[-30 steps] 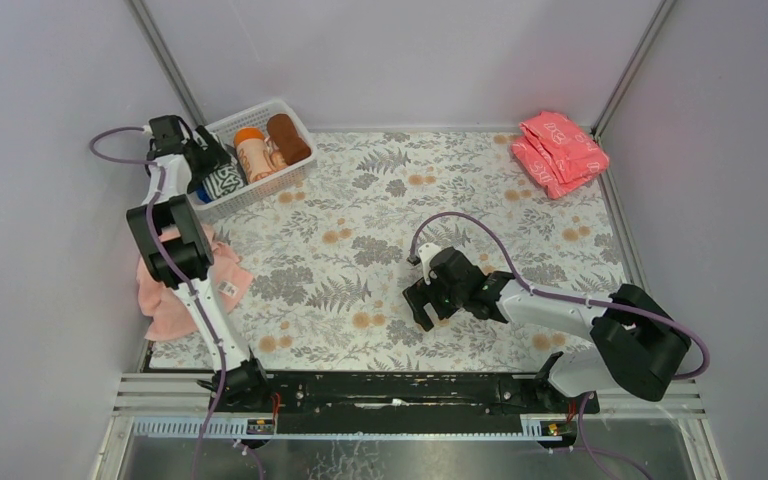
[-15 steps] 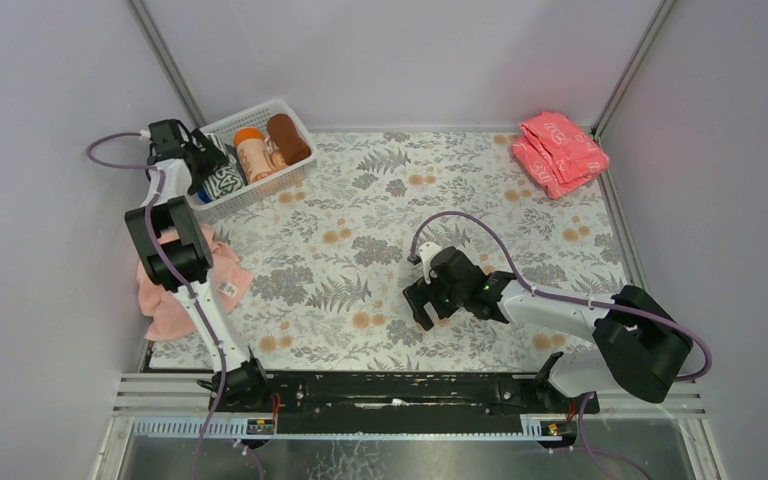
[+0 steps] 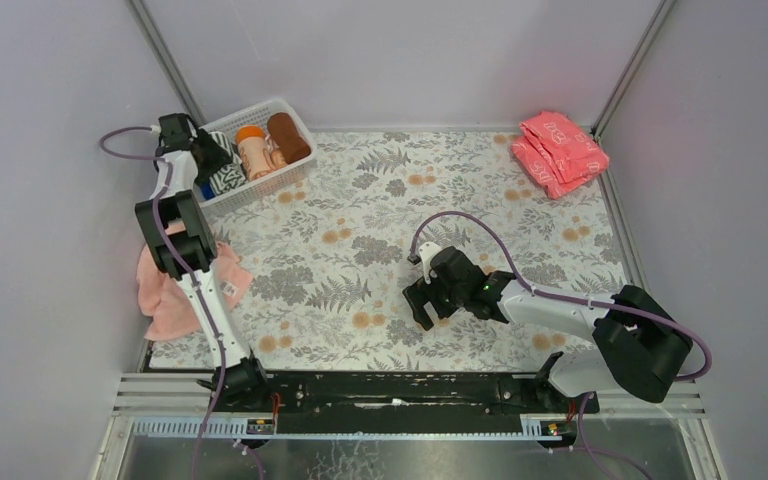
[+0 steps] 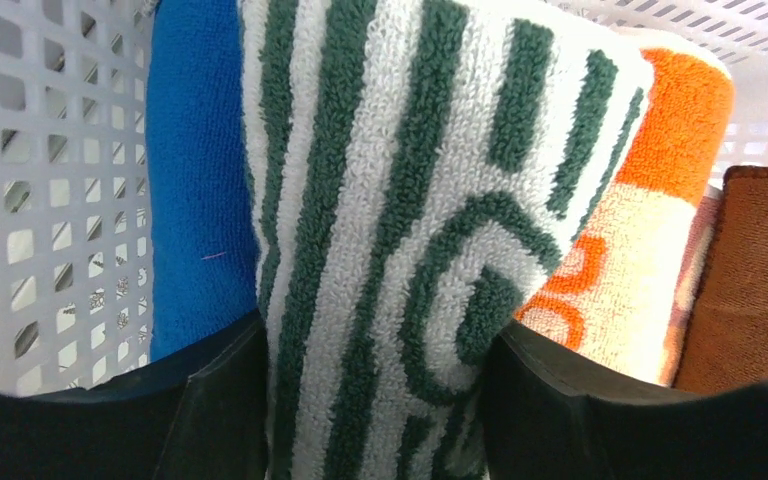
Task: Roll the towels
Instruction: Place the towel in the bin.
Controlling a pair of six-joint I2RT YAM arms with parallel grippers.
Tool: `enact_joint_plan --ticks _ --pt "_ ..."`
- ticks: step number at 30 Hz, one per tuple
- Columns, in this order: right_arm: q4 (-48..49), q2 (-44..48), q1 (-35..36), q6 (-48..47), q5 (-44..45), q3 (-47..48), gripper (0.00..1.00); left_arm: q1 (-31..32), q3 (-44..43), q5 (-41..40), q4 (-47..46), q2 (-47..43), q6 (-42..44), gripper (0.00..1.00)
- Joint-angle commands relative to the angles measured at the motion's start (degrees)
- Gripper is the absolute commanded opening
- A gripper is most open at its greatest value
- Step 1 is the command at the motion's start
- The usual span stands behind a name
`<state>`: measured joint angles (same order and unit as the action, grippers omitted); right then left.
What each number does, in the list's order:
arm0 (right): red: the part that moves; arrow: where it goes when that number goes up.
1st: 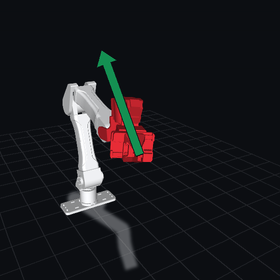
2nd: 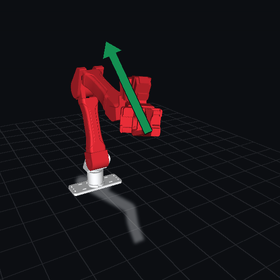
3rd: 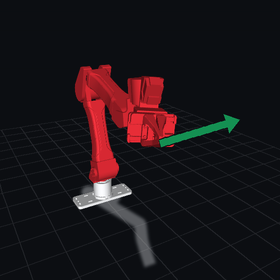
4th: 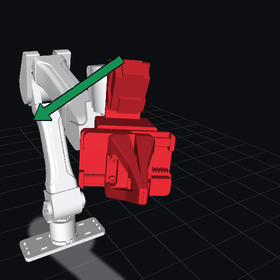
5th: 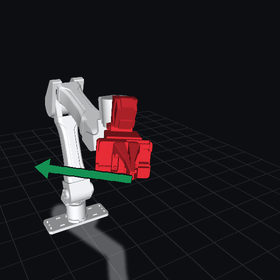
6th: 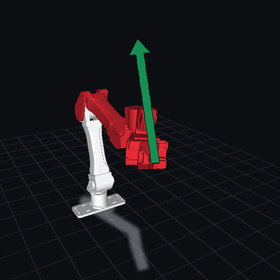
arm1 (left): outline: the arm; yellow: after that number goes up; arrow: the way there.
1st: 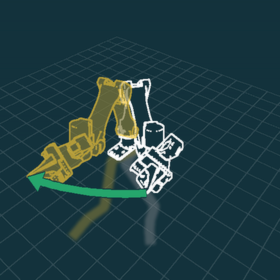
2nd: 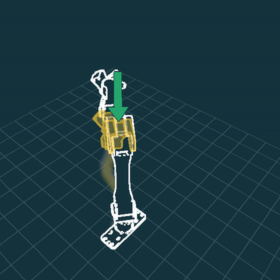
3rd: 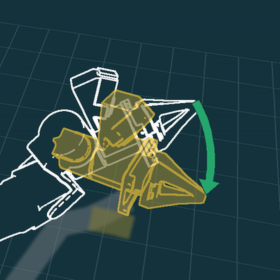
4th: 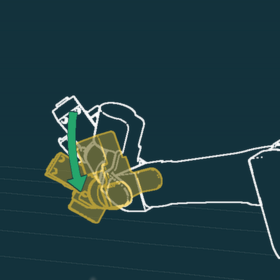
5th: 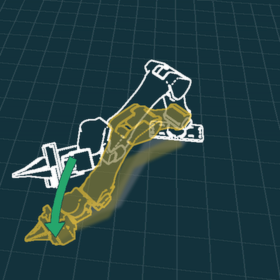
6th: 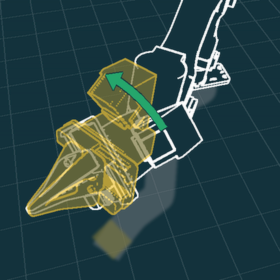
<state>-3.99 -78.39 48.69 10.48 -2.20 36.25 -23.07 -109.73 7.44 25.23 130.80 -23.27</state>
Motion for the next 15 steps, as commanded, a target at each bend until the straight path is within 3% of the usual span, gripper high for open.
enact_joint_plan --ticks 1,8,15 --pt "0.96 0.30 -0.54 0.02 0.22 0.48 1.00 0.88 -1.13 -6.27 9.82 6.72 0.93 0.66" --pt "1.04 0.69 -0.58 0.14 0.17 0.33 1.00 0.85 6.88 -6.37 1.10 -3.50 -0.56 0.87" --pt "1.00 1.47 -0.57 0.31 -0.03 -0.01 1.00 0.87 14.77 -6.54 -7.66 -12.05 -1.20 0.96"
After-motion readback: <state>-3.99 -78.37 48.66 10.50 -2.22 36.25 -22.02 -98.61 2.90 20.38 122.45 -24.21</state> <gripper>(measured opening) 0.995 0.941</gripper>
